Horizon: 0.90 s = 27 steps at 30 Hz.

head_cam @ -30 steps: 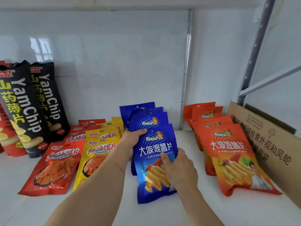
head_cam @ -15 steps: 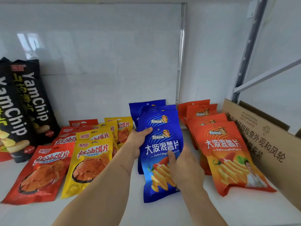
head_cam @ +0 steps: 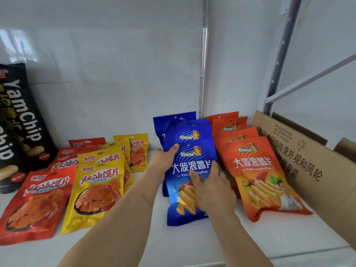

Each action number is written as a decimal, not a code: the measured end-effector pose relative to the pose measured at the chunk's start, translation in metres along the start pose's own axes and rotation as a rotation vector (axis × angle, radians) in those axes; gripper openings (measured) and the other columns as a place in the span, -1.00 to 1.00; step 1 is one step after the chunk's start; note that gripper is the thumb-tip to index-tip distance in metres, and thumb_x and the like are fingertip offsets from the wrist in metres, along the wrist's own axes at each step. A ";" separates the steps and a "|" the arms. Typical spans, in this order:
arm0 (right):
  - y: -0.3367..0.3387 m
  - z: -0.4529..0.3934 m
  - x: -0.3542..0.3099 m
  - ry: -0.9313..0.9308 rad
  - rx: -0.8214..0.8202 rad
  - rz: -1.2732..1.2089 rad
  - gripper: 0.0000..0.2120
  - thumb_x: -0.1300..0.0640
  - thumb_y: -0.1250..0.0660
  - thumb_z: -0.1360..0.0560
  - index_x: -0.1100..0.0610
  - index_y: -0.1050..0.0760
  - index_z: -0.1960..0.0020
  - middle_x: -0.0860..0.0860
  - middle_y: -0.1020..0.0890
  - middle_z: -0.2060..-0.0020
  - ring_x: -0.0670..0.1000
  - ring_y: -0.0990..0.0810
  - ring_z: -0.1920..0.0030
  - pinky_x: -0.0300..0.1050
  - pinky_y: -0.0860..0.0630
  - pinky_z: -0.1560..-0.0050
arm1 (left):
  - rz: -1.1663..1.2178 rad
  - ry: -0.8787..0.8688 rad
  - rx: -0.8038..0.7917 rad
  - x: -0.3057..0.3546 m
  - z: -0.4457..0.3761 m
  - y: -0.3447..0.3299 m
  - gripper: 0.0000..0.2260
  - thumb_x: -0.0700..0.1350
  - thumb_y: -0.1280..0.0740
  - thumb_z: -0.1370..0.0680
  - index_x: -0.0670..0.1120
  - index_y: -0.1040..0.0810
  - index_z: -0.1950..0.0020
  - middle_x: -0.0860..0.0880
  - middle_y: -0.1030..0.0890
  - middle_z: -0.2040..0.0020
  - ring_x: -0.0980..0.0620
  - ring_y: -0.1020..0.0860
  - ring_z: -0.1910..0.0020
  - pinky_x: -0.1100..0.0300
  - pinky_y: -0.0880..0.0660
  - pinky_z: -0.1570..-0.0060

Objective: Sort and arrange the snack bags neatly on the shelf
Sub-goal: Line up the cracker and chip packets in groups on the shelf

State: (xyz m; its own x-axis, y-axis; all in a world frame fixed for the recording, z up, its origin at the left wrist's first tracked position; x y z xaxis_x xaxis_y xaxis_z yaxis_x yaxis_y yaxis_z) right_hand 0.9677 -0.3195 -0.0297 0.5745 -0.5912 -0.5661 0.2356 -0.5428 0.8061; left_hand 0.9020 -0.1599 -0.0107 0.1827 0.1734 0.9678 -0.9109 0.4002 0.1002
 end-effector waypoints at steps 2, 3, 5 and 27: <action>-0.001 0.000 -0.001 -0.008 -0.007 0.012 -0.21 -0.40 -0.06 -0.53 0.04 0.02 -0.58 0.08 -0.40 -0.38 0.11 -0.42 -0.33 0.06 -0.49 -0.19 | -0.020 -0.069 0.001 -0.009 0.003 -0.004 -0.47 0.22 -0.46 -0.47 -0.11 -0.42 -0.22 -0.10 -0.69 -0.05 -0.03 -0.71 0.15 0.09 -0.66 0.26; -0.002 -0.001 0.000 -0.012 -0.011 0.007 -0.21 -0.40 -0.05 -0.53 0.04 0.01 -0.58 0.08 -0.40 -0.38 0.11 -0.41 -0.33 0.07 -0.48 -0.20 | -0.038 -0.112 0.004 -0.016 0.004 -0.007 -0.45 0.20 -0.48 -0.45 -0.11 -0.42 -0.25 -0.10 -0.68 -0.09 -0.01 -0.70 0.15 0.08 -0.66 0.24; -0.003 -0.001 0.000 -0.022 -0.027 -0.010 -0.20 -0.41 -0.05 -0.52 0.03 0.00 -0.58 0.09 -0.40 -0.38 0.13 -0.41 -0.33 0.07 -0.46 -0.22 | -0.079 -0.176 0.039 -0.023 0.009 -0.009 -0.46 0.14 -0.48 -0.48 -0.12 -0.39 -0.30 -0.07 -0.64 -0.13 0.05 -0.65 0.16 0.17 -0.59 0.30; 0.005 0.032 0.010 0.125 0.233 0.159 -0.44 -0.24 -0.11 -0.60 0.12 -0.35 -0.43 0.10 -0.44 -0.40 0.15 -0.42 -0.35 0.10 -0.39 -0.25 | -0.350 -0.235 0.082 -0.009 0.044 0.014 -0.48 0.11 -0.33 -0.60 -0.19 -0.29 -0.40 -0.13 -0.51 -0.32 -0.09 -0.59 -0.16 0.13 -0.56 0.14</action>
State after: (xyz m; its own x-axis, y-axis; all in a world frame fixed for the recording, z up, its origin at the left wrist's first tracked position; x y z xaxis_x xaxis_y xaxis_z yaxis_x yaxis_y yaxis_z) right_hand 0.9494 -0.3473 -0.0363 0.6852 -0.6098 -0.3983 -0.0431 -0.5799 0.8136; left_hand 0.8718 -0.1955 -0.0083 0.4057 -0.1740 0.8973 -0.8370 0.3237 0.4412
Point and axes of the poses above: each hand's wrist, its own z-axis away from the middle knuckle, its own y-axis out of the back of the hand, x = y × z, the point moved 1 cm from there along -z, towards the middle knuckle
